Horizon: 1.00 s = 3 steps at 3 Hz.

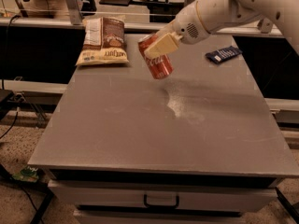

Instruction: Place coke can upright

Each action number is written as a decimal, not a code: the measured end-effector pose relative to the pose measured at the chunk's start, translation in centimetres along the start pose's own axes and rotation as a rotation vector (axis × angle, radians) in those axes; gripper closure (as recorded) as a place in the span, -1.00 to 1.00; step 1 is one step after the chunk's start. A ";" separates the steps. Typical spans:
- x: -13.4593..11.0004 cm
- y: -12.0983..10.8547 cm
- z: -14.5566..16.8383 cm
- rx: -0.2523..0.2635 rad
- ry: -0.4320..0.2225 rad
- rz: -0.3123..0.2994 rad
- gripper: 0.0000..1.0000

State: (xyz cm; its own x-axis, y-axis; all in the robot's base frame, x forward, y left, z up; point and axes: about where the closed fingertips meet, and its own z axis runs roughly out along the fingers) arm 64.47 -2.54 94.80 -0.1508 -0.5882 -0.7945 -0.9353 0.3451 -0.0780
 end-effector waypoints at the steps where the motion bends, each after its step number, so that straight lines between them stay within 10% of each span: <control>1: 0.0 0.3 -0.1 -0.012 -0.111 -0.012 1.00; 3: 1.0 0.4 0.2 -0.034 -0.276 -0.044 1.00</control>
Offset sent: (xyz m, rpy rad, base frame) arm -0.0042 -0.0097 -0.0079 0.3025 -0.1158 0.0885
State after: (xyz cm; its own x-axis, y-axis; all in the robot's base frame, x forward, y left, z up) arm 64.04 -2.82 93.82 -0.0213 -0.3787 -0.9253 -0.9501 0.2959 -0.0992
